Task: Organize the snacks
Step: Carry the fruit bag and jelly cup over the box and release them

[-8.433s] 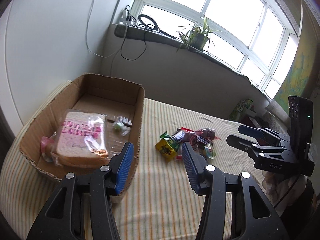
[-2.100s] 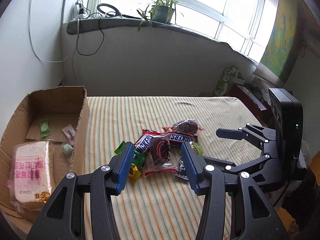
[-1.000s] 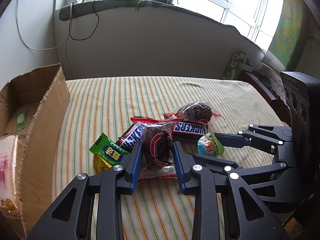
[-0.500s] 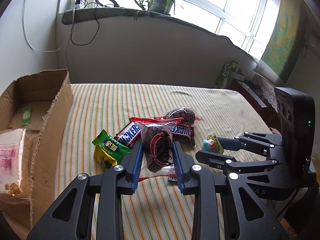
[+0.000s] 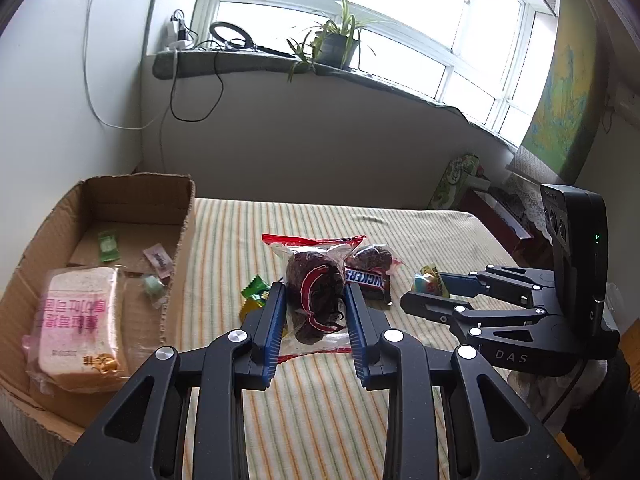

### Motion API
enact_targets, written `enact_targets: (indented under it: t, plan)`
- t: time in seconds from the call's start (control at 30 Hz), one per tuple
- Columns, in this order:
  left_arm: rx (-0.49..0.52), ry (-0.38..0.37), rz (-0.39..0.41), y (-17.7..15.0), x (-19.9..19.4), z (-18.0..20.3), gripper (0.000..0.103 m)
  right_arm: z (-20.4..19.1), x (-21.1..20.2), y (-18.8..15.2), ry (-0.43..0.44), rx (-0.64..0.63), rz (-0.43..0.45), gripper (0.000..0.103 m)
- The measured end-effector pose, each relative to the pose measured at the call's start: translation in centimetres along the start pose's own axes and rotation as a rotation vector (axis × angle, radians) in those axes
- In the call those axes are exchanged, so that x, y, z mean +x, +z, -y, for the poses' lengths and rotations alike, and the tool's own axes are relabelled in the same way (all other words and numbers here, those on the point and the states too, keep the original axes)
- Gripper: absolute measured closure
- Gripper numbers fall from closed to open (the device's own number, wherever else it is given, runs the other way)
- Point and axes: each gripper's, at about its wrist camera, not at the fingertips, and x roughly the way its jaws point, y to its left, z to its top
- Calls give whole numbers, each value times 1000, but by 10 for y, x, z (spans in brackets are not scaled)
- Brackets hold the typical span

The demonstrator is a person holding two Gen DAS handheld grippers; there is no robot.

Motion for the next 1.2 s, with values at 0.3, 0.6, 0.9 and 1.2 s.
enact_targets:
  t: [0.3, 0.6, 0.9, 1.2]
  plan:
    - [-38, 59, 48, 0, -27, -33, 75, -30, 0, 27, 26, -49, 32, 61]
    - [-88, 130, 81, -5, -53, -74, 75, -65, 15, 68, 62, -116, 53, 61]
    - [-129, 185, 90, -8, -65, -111, 75, -93, 49, 103, 102, -143, 43, 61]
    - [-158, 222, 87, -11, -70, -138, 75, -120, 91, 125, 134, -169, 5, 61]
